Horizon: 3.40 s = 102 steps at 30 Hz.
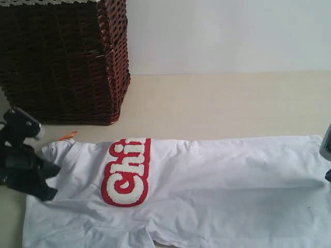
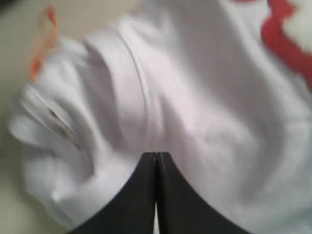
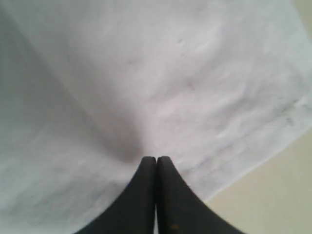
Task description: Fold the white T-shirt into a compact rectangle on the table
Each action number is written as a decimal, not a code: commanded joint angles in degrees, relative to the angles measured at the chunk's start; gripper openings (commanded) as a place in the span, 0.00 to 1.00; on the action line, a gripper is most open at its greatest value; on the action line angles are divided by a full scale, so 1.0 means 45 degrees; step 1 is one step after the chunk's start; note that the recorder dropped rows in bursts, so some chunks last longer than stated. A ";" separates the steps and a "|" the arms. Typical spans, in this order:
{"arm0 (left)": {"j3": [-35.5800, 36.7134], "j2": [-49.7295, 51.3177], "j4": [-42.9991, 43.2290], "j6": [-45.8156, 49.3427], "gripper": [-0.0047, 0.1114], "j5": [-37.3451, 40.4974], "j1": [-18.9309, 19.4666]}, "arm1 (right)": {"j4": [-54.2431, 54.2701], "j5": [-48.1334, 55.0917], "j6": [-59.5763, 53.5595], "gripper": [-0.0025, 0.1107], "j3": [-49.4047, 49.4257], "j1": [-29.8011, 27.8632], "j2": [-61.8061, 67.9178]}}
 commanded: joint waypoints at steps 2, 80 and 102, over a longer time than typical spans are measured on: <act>-0.1848 -0.1743 -0.1318 0.0012 0.04 -0.0255 0.0057 | -0.0063 0.0203 0.0008 0.02 -0.0461 -0.0036 -0.1996; 0.1614 -1.1442 -0.4061 -0.1409 0.04 0.5978 0.0057 | 0.1980 -0.0892 1.0548 0.40 0.7809 0.4609 -2.1543; 0.1614 -1.2542 -0.3648 -0.1745 0.04 0.6435 0.0057 | 0.2015 -0.0793 1.3046 0.40 0.8090 0.5824 -2.1543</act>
